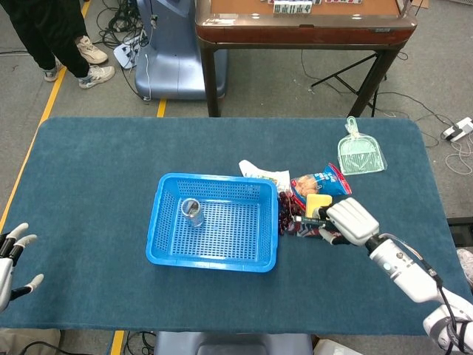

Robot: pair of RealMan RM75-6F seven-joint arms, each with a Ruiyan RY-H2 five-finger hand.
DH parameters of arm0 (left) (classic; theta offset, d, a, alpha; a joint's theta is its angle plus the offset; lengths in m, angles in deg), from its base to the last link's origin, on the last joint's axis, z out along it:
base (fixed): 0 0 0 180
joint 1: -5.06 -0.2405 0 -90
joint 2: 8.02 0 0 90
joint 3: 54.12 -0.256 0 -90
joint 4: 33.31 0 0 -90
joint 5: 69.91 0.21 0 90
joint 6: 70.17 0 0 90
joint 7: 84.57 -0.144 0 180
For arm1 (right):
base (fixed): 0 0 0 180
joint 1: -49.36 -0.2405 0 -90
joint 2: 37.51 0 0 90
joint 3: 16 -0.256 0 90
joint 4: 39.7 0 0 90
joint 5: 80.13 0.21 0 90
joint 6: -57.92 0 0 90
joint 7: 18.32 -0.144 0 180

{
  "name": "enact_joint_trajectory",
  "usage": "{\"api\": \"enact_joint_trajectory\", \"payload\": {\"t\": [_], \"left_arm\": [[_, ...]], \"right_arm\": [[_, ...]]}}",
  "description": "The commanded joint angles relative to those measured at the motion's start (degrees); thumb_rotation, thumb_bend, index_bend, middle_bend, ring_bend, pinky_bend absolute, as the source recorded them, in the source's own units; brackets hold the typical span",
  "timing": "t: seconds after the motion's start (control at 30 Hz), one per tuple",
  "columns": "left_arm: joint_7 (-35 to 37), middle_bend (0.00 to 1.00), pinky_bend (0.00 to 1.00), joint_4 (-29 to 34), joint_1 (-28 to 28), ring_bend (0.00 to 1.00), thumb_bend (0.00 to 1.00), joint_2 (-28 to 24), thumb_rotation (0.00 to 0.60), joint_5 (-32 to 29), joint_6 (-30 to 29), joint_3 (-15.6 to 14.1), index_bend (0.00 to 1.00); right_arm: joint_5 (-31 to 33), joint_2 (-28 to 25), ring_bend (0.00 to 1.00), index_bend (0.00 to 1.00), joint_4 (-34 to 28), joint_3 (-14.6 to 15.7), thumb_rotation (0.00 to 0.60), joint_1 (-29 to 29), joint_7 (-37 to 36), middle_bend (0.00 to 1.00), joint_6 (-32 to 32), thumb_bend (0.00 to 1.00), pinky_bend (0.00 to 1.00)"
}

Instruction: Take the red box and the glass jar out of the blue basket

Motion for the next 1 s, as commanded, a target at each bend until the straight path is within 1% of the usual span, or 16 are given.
{"api": "enact_joint_trajectory", "payload": {"t": [0.03, 0.07, 0.13, 0.2, 0.27, 0.33, 0.37, 0.4, 0.47, 0.5, 0.6, 0.73, 0.8, 0.87, 0.93, 1.0], "left_arm": [[-0.27, 0.14, 0.18, 0.24, -0.06, 0.16, 0.15, -0.17, 0.600, -0.05, -0.08, -0.02, 0.31], [-0.35, 0.14, 0.18, 0.34, -0.09, 0.16, 0.15, -0.21, 0.600, -0.06, -0.11, -0.03, 0.31], [-0.47, 0.14, 0.18, 0.52, -0.13, 0.16, 0.15, -0.29, 0.600, 0.01, -0.21, -0.06, 0.31], [-0.63, 0.14, 0.18, 0.70, -0.16, 0.16, 0.15, -0.31, 0.600, 0.17, -0.31, -0.13, 0.31], [-0.79, 0.14, 0.18, 0.95, -0.18, 0.16, 0.15, -0.32, 0.600, 0.27, -0.36, -0.17, 0.31], [-1.00, 0.14, 0.18, 1.13, -0.19, 0.16, 0.15, -0.39, 0.600, 0.38, -0.45, -0.19, 0.31], [-1.13, 0.14, 0.18, 1.26, -0.22, 0.16, 0.15, -0.48, 0.600, 0.42, -0.53, -0.19, 0.31], [-1.19, 0.14, 0.18, 1.36, -0.25, 0.16, 0.15, -0.56, 0.600, 0.43, -0.62, -0.17, 0.31], [-1.23, 0.14, 0.18, 1.51, -0.37, 0.16, 0.15, -0.74, 0.600, 0.37, -0.91, -0.08, 0.31], [-1.21, 0.14, 0.18, 1.56, -0.42, 0.16, 0.15, -0.80, 0.600, 0.33, -0.99, -0.06, 0.31], [-1.20, 0.14, 0.18, 1.56, -0.57, 0.16, 0.15, -0.94, 0.600, 0.15, -1.07, -0.10, 0.31], [-1.29, 0.14, 0.18, 1.52, -0.59, 0.16, 0.15, -1.00, 0.600, 0.12, -0.94, -0.18, 0.31], [-1.39, 0.14, 0.18, 1.61, -0.56, 0.16, 0.15, -1.01, 0.600, 0.31, -1.04, -0.16, 0.31], [-1.49, 0.14, 0.18, 1.75, -0.54, 0.16, 0.15, -1.04, 0.600, 0.58, -1.18, -0.17, 0.31], [-1.68, 0.14, 0.18, 1.95, -0.49, 0.16, 0.15, -1.06, 0.600, 0.69, -1.16, -0.18, 0.31], [-1.83, 0.14, 0.18, 2.28, -0.46, 0.16, 0.15, -0.98, 0.600, 0.96, -1.14, -0.28, 0.31]], "right_arm": [[-1.90, 1.21, 0.56, 0.63, 1.98, 1.70, 0.600, 0.91, -1.70, 0.52, 0.48, 0.42, 0.67], [-1.96, 1.44, 0.55, 0.62, 2.46, 1.90, 0.600, 1.00, -2.00, 0.51, 0.72, 0.41, 0.67], [-1.79, 1.82, 0.51, 0.58, 3.43, 2.25, 0.600, 0.94, -2.36, 0.47, 1.80, 0.41, 0.64], [-0.42, 1.51, 0.41, 0.46, 3.72, 2.63, 0.600, 0.24, -1.78, 0.40, 5.06, 0.40, 0.55], [1.28, 1.27, 0.22, 0.23, 3.44, 2.26, 0.600, -0.46, -0.56, 0.23, 7.46, 0.39, 0.35], [2.41, 1.20, 0.10, 0.09, 3.03, 1.65, 0.600, -0.85, 0.07, 0.12, 8.42, 0.39, 0.22], [2.83, 1.08, 0.05, 0.03, 2.75, 1.25, 0.600, -1.12, 0.38, 0.07, 8.79, 0.38, 0.16], [3.13, 0.87, 0.02, 0.01, 2.50, 0.96, 0.600, -1.35, 0.60, 0.03, 9.08, 0.37, 0.11], [3.81, 0.31, 0.00, 0.00, 2.14, 0.02, 0.600, -1.80, 1.69, 0.00, 9.19, 0.36, 0.04], [4.00, 0.04, 0.00, 0.00, 1.97, -0.36, 0.600, -1.96, 2.07, 0.00, 9.14, 0.36, 0.02], [4.56, -1.18, 0.00, 0.00, 0.90, -1.52, 0.600, -2.40, 2.26, 0.00, 8.90, 0.36, 0.01], [2.66, -2.49, 0.00, 0.00, -1.52, -3.88, 0.600, -2.78, 1.02, 0.01, 5.31, 0.34, 0.01], [1.67, -2.74, 0.00, 0.00, -2.71, -4.85, 0.600, -3.36, 0.80, 0.04, 4.38, 0.28, 0.02], [0.90, -2.75, 0.00, 0.00, -4.26, -6.02, 0.600, -4.56, 0.73, 0.07, 4.38, 0.20, 0.06], [0.65, -2.39, 0.01, 0.00, -5.56, -7.13, 0.600, -6.11, 0.74, 0.08, 5.35, 0.16, 0.09], [1.40, -1.55, 0.01, 0.00, -6.85, -8.49, 0.600, -8.44, 0.83, 0.08, 7.88, 0.13, 0.10]]}}
